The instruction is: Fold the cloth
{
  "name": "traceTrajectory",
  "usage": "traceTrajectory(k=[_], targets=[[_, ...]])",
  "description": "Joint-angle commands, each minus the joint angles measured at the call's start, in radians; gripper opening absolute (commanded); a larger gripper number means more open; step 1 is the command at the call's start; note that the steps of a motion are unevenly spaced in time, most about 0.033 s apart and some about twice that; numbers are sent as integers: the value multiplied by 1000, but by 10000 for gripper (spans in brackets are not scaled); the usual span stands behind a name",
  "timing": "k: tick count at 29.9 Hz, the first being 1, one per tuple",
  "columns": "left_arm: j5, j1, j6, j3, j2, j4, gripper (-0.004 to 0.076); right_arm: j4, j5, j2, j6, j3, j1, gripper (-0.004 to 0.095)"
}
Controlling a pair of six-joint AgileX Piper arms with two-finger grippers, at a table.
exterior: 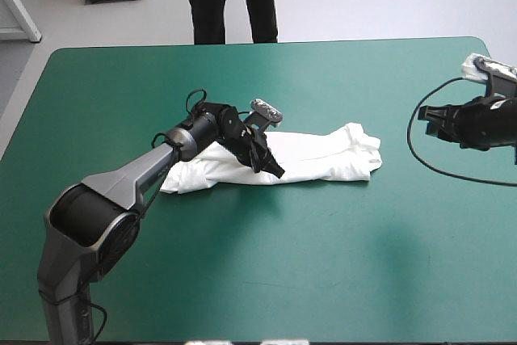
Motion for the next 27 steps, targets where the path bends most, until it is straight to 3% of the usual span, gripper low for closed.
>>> traceTrajectory(k=[1, 5, 11, 27], targets=[[-24, -6, -13, -33, -23, -28, -10, 132, -21, 62, -52, -29, -9, 531], [-24, -6, -17, -33, -9, -37, -10, 209, 11, 167, -119, -29, -9, 632], [-21, -6, -26, -33, -9, -37, -10, 311, -18, 273, -216, -29, -9, 633], [38, -6, -27, -103, -9, -15, -10, 369, -61, 505, -360, -29, 44, 633]])
